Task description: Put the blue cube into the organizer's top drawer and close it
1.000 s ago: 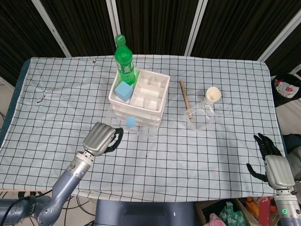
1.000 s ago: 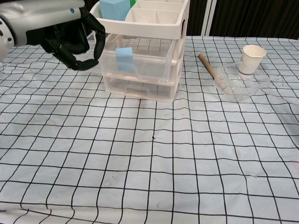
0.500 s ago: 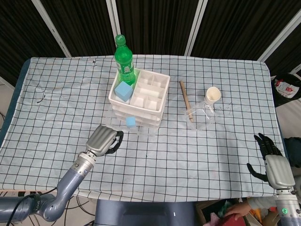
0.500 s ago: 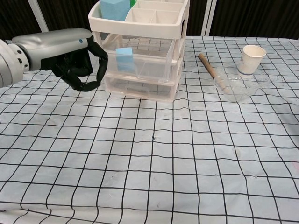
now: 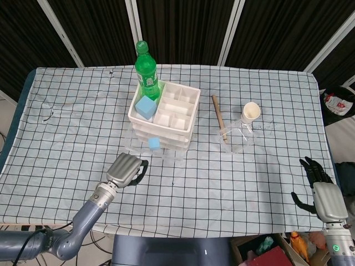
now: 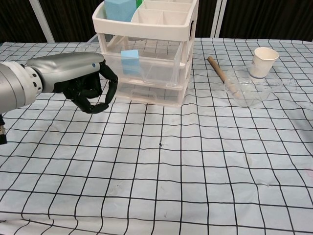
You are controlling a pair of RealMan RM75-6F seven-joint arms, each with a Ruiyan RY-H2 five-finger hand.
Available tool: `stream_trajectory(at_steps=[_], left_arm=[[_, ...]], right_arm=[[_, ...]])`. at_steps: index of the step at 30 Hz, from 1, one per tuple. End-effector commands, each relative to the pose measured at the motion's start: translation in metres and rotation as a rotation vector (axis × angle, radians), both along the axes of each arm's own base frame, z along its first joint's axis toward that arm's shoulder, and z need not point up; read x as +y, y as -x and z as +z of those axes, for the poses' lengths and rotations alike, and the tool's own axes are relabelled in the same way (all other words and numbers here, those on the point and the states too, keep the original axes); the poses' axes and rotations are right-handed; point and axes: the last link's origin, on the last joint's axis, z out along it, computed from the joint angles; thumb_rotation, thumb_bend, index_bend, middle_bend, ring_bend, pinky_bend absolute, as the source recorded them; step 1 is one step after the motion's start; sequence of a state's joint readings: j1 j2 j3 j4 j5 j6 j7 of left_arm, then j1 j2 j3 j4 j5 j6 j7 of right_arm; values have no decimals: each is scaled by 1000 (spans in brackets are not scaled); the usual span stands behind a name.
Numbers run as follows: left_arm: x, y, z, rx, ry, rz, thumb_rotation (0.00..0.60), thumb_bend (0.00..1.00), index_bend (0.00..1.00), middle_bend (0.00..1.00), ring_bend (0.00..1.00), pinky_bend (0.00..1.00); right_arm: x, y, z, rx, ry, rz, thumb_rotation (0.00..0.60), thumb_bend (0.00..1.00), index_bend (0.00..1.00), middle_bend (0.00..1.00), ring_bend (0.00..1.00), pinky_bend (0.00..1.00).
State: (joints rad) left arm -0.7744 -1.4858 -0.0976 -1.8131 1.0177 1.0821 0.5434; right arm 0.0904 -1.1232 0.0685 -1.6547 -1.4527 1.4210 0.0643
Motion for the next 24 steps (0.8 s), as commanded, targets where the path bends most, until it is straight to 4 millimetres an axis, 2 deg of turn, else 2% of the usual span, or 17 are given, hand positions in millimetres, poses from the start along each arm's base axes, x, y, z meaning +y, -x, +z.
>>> stream_trajectory(at_steps=[1,17,24], left_arm=[[4,0,-5,15,5,8,600,456,732,1000,965,945],[18,-23,-32,-2,9,3,600,456,730,1000,962,945],[22,-30,-35,-28,-10,2,600,456,729,1000,961,945]], right_arm=[[0,0,0,-1,0,-1,600,280,74,0,0,176],[-1,0,0,-8,-3,-5,600,280,74,0,0,176],[-1,0,0,-11,-5,-4,600,280,74,0,0,176]])
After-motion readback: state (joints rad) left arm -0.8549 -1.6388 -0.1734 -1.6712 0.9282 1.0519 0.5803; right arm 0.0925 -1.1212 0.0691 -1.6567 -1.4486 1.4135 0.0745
